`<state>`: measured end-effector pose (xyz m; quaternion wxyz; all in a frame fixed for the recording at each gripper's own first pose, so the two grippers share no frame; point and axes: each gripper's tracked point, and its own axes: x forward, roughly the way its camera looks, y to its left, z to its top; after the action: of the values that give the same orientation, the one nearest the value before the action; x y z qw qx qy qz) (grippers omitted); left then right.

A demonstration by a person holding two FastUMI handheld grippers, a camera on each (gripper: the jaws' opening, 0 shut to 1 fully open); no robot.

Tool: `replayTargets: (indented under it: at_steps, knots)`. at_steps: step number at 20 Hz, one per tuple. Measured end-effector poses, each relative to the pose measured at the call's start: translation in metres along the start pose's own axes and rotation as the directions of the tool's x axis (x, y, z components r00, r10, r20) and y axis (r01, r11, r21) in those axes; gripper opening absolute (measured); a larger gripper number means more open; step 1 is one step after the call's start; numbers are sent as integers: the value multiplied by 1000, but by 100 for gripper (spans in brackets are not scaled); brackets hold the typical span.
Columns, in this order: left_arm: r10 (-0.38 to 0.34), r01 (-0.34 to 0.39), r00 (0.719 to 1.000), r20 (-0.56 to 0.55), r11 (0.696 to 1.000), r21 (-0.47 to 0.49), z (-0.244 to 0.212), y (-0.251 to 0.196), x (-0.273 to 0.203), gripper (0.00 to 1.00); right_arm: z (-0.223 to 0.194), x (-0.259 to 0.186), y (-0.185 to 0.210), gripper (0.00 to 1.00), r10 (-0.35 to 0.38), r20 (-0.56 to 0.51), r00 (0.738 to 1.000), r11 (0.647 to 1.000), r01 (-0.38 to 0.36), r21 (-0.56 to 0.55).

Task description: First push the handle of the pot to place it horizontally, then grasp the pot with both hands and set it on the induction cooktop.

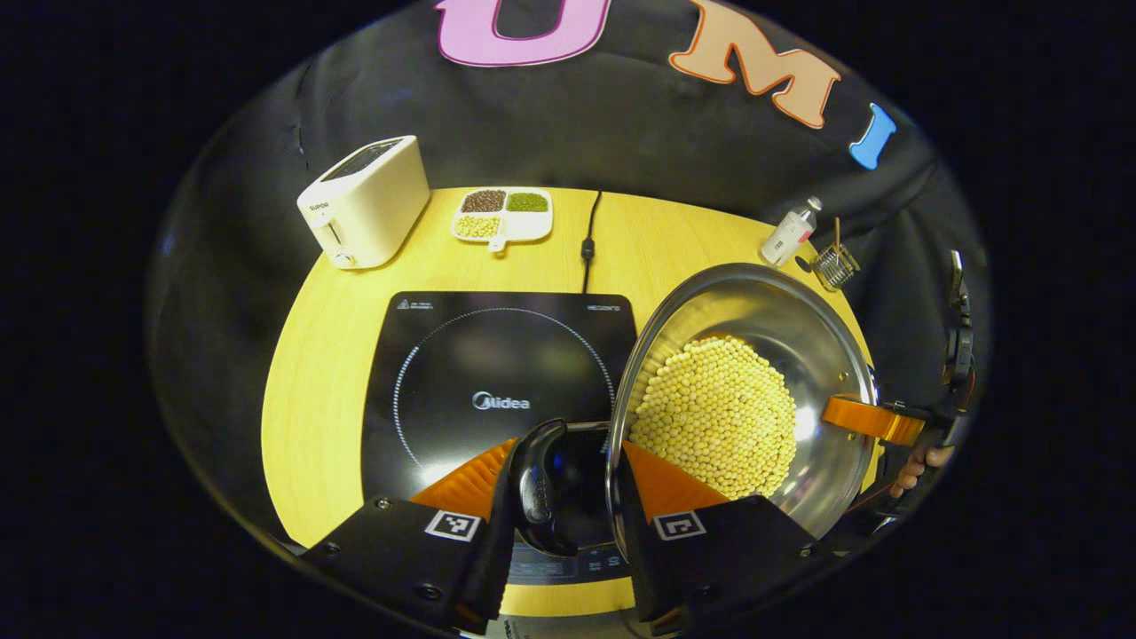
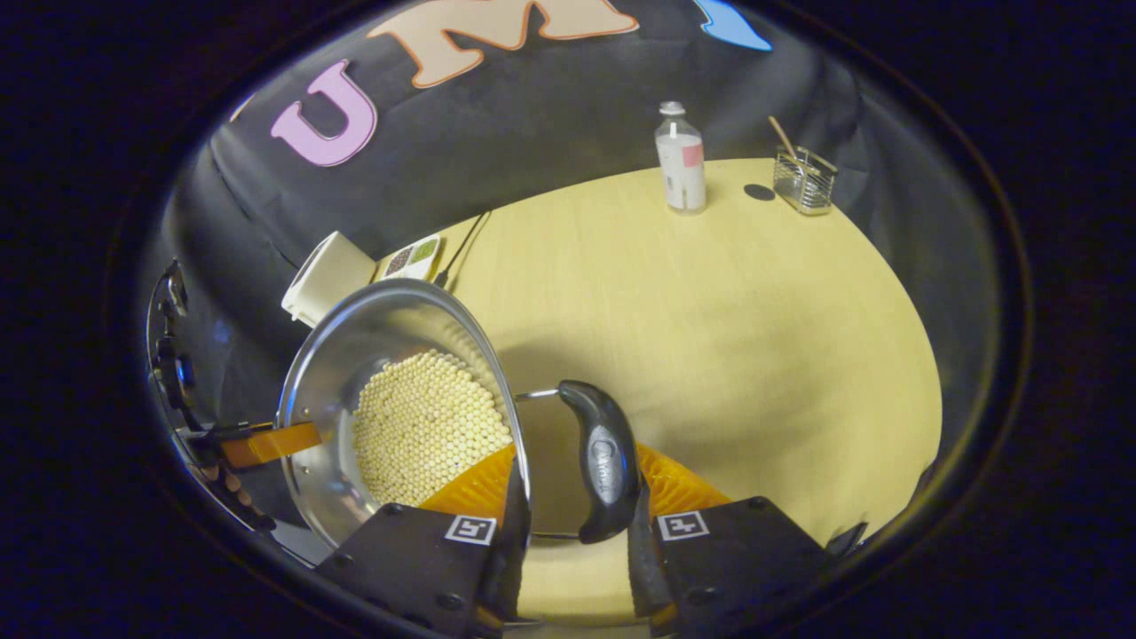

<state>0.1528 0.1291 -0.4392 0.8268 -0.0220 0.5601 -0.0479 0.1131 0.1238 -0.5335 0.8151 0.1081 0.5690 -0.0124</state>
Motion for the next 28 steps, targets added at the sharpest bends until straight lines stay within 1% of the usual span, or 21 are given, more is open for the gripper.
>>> replayTargets:
  at_steps: [5, 7, 8, 9, 12, 13, 14, 15, 16, 17, 18, 20, 25, 27, 28]
  knots:
    - [-45, 45, 999, -16, 999, 24, 4, 53, 7, 56, -17, 6, 49, 51, -47, -8, 999, 999, 48, 13]
    - [-50, 51, 999, -12, 998, 31, 8, 72, 7, 55, -20, 15, 67, 51, -57, -17, 998, 998, 57, 15]
    - [-55, 56, 998, -9, 998, 33, 8, 82, 10, 57, -22, 20, 76, 51, -62, -21, 998, 998, 62, 14]
    - [-62, 63, 998, -16, 997, 34, 8, 93, 15, 56, -24, 24, 84, 51, -69, -28, 997, 997, 70, 13]
    - [-76, 77, 996, -41, 997, 27, 3, 118, 25, 57, -33, 39, 107, 51, -95, -60, 994, 995, 95, 6]
    - [-78, 78, 996, -44, 997, 19, 2, 126, 27, 56, -35, 43, 112, 51, -99, -67, 993, 995, 99, 3]
    - [-80, 80, 996, -48, 997, 9, -1, 133, 29, 56, -35, 48, 117, 47, -102, -74, 992, 995, 103, -1]
    - [-82, 82, 995, -57, 997, -2, -3, 137, 28, 56, -35, 52, 121, 49, -104, -81, 991, 995, 104, -7]
    - [-83, 83, 996, -20, 996, 14, 5, 143, 30, 57, -32, 55, 126, 51, -99, -70, 993, 995, 100, -2]
    - [-77, 78, 997, -29, 996, 32, 8, 151, 30, 58, -37, 55, 131, 51, -101, -81, 992, 995, 101, -4]
    - [-73, 74, 997, -18, 996, 54, 12, 157, 32, 56, -37, 58, 134, 51, -102, -89, 991, 995, 102, 0]
    - [-65, 65, 998, -4, 995, 81, 18, 164, 32, 56, -38, 63, 144, 51, -102, -101, 990, 994, 104, 17]
    - [-63, 60, 997, 44, 996, 62, 22, 179, 32, 56, -29, 70, 158, 51, -92, -94, 991, 996, 93, 11]
    - [-58, 55, 997, 59, 997, 58, 23, 183, 35, 58, -28, 72, 160, 51, -83, -95, 992, 996, 85, 16]
    - [-61, 57, 995, 74, 997, 52, 24, 183, 34, 61, -28, 74, 158, 46, -82, -89, 993, 996, 83, 11]
